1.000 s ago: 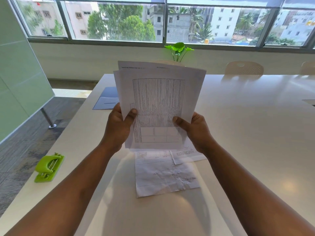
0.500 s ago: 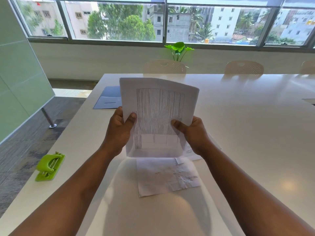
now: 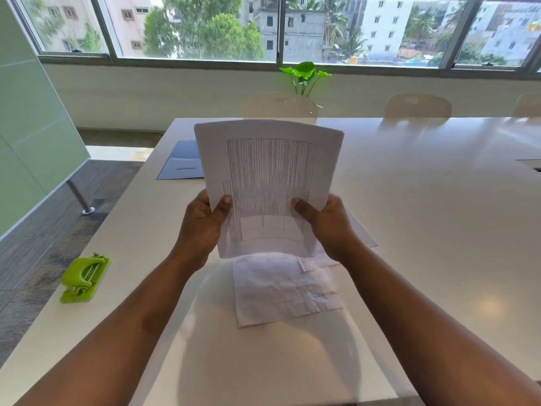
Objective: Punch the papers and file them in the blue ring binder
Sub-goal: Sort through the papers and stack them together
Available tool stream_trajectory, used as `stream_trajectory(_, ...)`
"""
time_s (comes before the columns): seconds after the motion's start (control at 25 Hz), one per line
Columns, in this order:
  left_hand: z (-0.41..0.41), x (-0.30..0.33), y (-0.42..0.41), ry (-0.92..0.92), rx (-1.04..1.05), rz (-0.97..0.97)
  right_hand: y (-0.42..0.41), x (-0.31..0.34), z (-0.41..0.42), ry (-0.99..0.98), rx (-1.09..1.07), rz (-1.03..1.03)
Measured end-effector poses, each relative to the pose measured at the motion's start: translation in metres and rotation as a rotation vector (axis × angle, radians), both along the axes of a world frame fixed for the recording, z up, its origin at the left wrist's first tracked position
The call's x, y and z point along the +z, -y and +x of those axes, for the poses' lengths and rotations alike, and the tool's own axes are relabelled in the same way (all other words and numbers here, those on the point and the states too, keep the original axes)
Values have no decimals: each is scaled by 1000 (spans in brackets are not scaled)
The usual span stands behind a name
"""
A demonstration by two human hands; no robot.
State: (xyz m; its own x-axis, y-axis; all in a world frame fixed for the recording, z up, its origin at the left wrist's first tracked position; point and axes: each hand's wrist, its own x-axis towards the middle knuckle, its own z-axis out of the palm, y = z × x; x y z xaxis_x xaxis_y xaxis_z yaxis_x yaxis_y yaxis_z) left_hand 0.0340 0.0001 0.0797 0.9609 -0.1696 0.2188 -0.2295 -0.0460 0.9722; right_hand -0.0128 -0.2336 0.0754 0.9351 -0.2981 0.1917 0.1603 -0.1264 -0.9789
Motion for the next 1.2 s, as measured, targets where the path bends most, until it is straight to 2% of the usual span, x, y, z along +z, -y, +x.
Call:
stream_trajectory(0.12,-3,-16,0,-68,-11,25,-4,-11,-6,-90,34,-4)
stream_trajectory(0.28,-3,-18,-2,-34,8,-1,-3,-11,-8,-77,30,18)
stream_trajectory(0.44,-7,-33,0,-116,-29,6,-5,-21,-13,-145,27,20)
stream_trajectory(0.56,-7,-41,-2,-89,-45,22,-5,-25,-18,-124,17,37)
stream_trajectory(0.76,-13,-42,0,-163,-103,7,-7,-31,-18,-155,8,40)
stream_trajectory(1.04,-13,-44,-7,-188,-55,19,-10,-34,-16,-207,2,17)
stream_trajectory(1.12,-4,-43,-19,-214,-109,50,-10,-30,-17,-203,26,-9)
stream_trajectory(1.2,5,-39,-29,-281,-197,-20,-8,-27,-17,-213,59,-9)
